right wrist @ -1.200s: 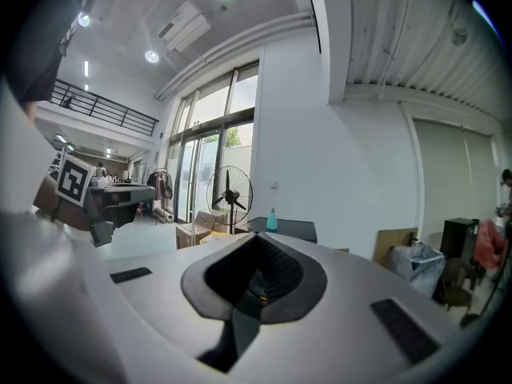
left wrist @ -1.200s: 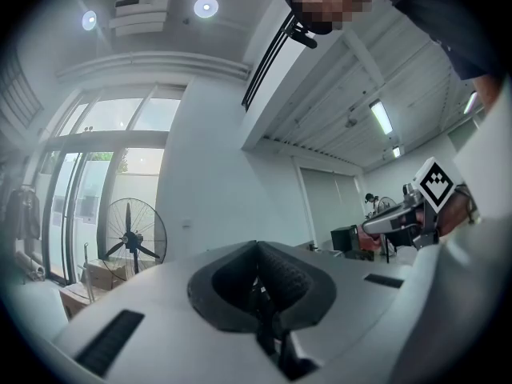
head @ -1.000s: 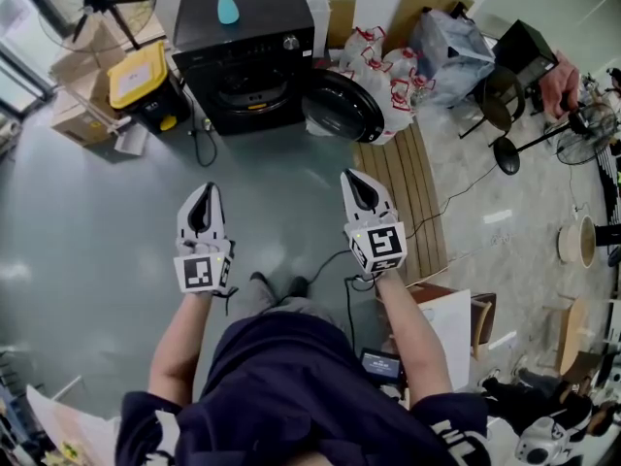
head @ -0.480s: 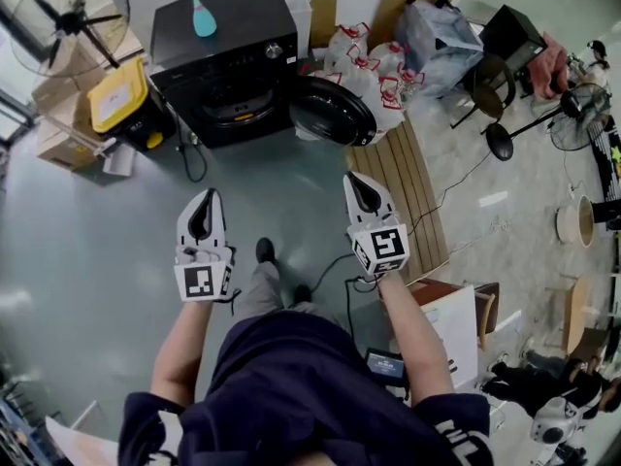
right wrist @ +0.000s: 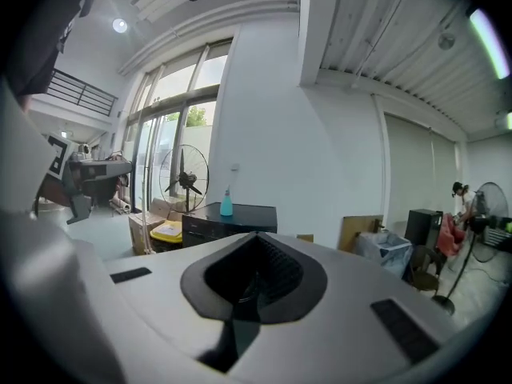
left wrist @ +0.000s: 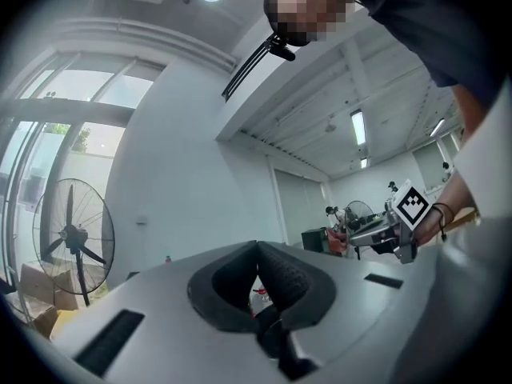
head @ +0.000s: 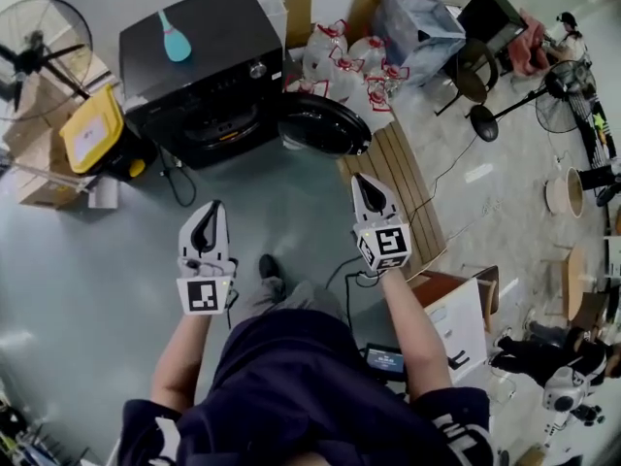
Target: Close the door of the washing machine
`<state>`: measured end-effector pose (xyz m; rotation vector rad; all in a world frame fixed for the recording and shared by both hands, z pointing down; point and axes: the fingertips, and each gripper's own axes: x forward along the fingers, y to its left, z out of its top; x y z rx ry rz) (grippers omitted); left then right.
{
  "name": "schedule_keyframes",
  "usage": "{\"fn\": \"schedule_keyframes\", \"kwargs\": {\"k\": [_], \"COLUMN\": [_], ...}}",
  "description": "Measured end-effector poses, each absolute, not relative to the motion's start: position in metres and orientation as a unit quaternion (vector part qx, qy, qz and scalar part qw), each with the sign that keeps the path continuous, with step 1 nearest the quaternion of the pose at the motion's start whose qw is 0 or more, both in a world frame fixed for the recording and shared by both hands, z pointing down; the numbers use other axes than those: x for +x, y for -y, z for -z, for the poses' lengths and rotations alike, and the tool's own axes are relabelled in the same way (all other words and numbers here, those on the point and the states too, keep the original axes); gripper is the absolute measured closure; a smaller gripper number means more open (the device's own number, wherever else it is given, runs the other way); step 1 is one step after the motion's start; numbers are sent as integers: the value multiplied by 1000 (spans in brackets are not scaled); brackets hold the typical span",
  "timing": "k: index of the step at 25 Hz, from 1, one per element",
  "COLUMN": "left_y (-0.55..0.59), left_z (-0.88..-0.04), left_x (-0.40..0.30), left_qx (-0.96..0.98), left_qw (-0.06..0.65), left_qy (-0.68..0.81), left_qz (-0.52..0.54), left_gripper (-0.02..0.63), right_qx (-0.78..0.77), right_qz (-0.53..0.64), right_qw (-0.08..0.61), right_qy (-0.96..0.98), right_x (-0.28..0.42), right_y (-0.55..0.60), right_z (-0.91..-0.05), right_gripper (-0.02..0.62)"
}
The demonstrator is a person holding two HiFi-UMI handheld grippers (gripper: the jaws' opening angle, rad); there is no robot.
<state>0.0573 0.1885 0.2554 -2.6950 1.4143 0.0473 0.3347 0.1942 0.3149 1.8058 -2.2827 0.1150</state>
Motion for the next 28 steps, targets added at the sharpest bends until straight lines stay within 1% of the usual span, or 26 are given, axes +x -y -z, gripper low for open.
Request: {"fn": "schedule_keyframes", "kwargs": {"k": [7,14,20,26,27,28], "left_y": [-134,-96,-72,-60,-58,-57], "left_z": [-276,-309,-326,-349,-351,-354], "left_x": [69,96,122,133,134,135], "left_qx": [-889,-879,-874,-871,-870,-870], "left_qw": [23,-1,-8,-14,-13,-12], "left_qy": [-457,-475,-485,-486,-486,-487], "left_qz": [3,24,43,72,75,78], "left_gripper": [581,581,581,582,582,581], "right_qx": [630,637,626,617,614,611], "right_qz": [-39,-67,-83,-106,-110,-115], "right_qw": [163,192,223,245,249,253], "right_qy": [758,743,742,740,741,742], "right_x": [379,449,498,532,537,541], "right_y": [-143,-92,-60,-38,-36,-33], "right_z": [-353,-411,-464,-519,-528,-536], "right_gripper": [575,575,575,572,555,517]}}
